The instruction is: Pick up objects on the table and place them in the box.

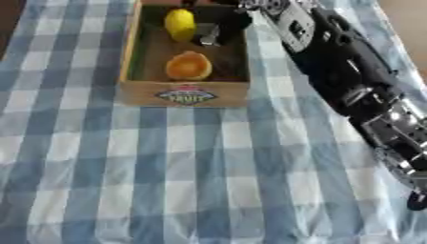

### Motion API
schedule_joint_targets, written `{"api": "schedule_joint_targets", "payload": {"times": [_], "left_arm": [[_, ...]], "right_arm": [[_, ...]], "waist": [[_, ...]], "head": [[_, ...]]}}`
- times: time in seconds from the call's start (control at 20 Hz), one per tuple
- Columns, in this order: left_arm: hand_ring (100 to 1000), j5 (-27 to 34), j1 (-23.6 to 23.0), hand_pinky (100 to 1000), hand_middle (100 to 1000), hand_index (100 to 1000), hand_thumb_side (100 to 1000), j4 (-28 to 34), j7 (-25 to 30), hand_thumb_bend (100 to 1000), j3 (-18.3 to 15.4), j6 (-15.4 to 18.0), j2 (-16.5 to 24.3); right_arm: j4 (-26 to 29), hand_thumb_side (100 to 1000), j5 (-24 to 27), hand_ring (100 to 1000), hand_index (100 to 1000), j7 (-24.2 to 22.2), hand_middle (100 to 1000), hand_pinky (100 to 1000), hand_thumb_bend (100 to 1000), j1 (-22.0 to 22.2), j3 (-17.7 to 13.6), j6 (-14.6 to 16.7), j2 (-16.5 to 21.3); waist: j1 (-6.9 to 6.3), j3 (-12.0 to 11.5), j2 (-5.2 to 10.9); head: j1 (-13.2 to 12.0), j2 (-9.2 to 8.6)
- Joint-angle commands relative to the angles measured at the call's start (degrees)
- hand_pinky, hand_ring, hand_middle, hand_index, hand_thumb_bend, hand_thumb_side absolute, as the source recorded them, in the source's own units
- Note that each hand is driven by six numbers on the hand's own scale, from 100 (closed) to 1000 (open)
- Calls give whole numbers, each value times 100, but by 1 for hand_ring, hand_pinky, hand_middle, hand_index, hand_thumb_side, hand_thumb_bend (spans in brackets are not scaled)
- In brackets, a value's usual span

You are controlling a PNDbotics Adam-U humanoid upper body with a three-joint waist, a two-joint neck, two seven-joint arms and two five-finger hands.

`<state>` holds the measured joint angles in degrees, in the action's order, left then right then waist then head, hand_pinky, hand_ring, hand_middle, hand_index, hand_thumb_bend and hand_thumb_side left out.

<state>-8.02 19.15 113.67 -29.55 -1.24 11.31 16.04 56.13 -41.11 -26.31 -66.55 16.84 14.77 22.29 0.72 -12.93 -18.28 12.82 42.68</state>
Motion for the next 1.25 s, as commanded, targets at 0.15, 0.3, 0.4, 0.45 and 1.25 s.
{"api": "schedule_joint_targets", "payload": {"times": [0.15, 0.3, 0.4, 0.45, 1.25], "left_arm": [[785, 15, 27, 746, 721, 744, 494, 92, 22, 129, 9, 1, 49], [784, 4, 3, 746, 720, 744, 492, 92, 6, 129, -6, -2, 63], [784, -14, -11, 746, 720, 744, 491, 92, -17, 130, -24, -1, 78], [784, -25, -16, 746, 720, 744, 489, 92, -30, 130, -31, -1, 85], [782, -181, -83, 745, 717, 743, 475, 92, -299, 129, -148, 35, 146]], "right_arm": [[399, 373, 190, 983, 908, -4, 813, 871, 336, -114, -93, -96, 187], [933, 370, 522, 971, 897, 46, 793, 860, 307, 3, -158, -259, 437], [1529, 392, 924, 956, 883, 152, 771, 847, 242, 179, -256, -436, 757], [1854, 420, 1170, 932, 863, 234, 742, 828, 161, 295, -321, -566, 933], [5836, 550, 4507, 852, 770, 3177, 642, 793, 100, 3679, -2233, -934, 2565]], "waist": [[-27, 15, 157], [-26, 33, 177], [-18, 57, 187], [-15, 70, 189], [-158, 283, 95]], "head": [[-21, -40], [-42, -27], [-85, -23], [-111, -22], [-782, -138]]}}
